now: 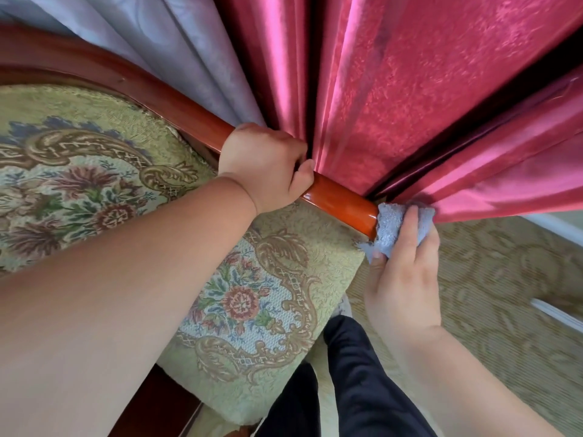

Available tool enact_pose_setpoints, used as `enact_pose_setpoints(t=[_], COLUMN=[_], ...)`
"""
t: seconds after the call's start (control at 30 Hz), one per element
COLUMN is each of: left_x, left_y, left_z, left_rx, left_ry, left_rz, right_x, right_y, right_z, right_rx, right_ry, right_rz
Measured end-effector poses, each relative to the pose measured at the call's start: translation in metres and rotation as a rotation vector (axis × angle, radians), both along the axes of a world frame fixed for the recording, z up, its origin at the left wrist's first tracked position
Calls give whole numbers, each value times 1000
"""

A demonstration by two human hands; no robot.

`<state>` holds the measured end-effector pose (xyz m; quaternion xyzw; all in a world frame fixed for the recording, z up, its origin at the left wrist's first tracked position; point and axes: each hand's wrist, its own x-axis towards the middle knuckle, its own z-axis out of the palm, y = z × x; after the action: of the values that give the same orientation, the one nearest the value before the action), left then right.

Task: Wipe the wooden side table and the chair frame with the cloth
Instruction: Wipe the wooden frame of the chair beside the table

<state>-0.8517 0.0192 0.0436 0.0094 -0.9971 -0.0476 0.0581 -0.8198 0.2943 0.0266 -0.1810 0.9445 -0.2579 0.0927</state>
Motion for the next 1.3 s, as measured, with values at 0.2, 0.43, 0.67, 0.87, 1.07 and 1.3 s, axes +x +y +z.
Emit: enact_pose_setpoints(t=[0.2,0.43,0.67,0.87,1.07,1.3], left_x=[3,3,17,90,119,163], left_y=[0,-1,9,3,1,7], left_z=[0,0,2,5,36,121], left_rx=[-22,-22,29,5,48,145], left_ry=[-6,9,-42,-60,-362,-591], left_rz=[-6,-15,190,254,398,667], right_x=[-19,-52,-42,-50,-52,-44], right_y=[-18,-47,-7,-79,-148,-151], right_z=[3,22,19,35,40,85], right_rx=[204,121,219,387,455,458], right_ry=[276,281,267,290,188,37], right_rz=[186,388,319,470,645,768])
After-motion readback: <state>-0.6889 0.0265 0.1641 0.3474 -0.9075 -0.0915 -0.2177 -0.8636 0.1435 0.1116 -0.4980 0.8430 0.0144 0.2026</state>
